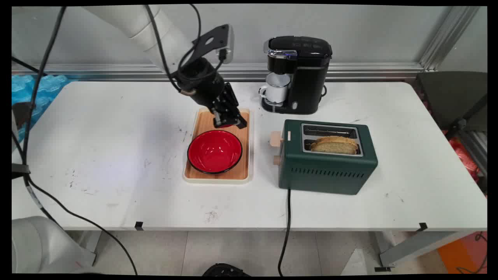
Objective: Press the toaster switch
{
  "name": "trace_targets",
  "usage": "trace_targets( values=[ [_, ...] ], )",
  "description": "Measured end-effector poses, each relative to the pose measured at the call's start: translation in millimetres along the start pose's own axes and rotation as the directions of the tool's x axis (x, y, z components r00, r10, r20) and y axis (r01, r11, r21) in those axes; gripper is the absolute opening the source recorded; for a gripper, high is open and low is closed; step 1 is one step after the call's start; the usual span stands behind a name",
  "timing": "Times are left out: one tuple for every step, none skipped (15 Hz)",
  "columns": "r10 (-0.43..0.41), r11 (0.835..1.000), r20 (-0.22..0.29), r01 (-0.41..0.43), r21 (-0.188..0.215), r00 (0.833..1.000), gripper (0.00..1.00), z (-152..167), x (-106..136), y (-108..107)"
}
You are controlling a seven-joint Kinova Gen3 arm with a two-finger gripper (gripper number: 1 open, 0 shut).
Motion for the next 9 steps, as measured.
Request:
trace_targets(
  values=[
    [-0.002,1.000,-0.001,0.002,-0.003,1.000,0.00,3,3,-1],
    [-0.003,1.000,-0.002,0.003,-0.007,1.000,0.00,6,6,-1],
    [-0.005,1.000,-0.003,0.005,-0.010,1.000,0.00,9,8,-1],
    [-0.006,1.000,-0.005,0.005,-0.013,1.000,0.00,13,12,0],
    [-0.007,1.000,-0.010,0.007,-0.014,1.000,0.00,17,16,0],
    [-0.009,1.000,-0.017,0.008,-0.013,1.000,0.00,21,20,1],
    [-0.010,1.000,-0.025,0.010,-0.009,1.000,0.00,25,24,1],
    [-0.012,1.000,-0.034,0.012,-0.004,0.999,0.00,28,29,1],
    [-0.014,1.000,-0.042,0.014,0.002,0.999,0.00,32,33,0]
  ],
)
